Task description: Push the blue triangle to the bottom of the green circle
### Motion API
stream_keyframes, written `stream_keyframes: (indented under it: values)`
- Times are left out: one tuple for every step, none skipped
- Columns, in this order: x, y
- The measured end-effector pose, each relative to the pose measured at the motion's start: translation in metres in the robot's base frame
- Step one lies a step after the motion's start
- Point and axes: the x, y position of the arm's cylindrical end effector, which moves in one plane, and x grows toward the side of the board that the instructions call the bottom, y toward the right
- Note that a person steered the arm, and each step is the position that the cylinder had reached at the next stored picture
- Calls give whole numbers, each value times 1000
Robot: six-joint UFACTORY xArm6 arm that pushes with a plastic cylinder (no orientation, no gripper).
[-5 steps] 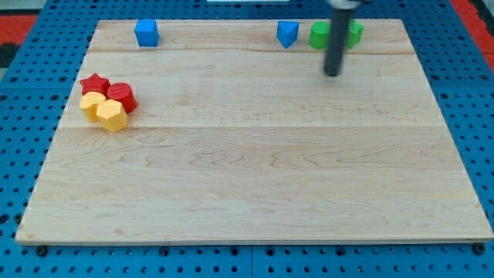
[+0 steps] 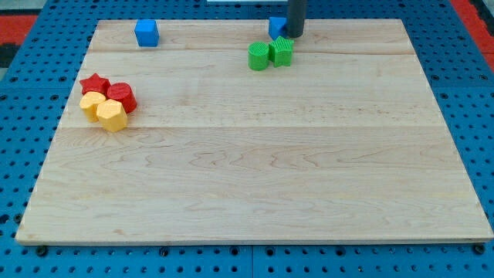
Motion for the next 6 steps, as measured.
stream_keyframes:
  values:
    - [-12, 0]
    - [-6, -73]
    - [78, -131]
    - [44, -148]
    - [74, -185]
    - [122, -142]
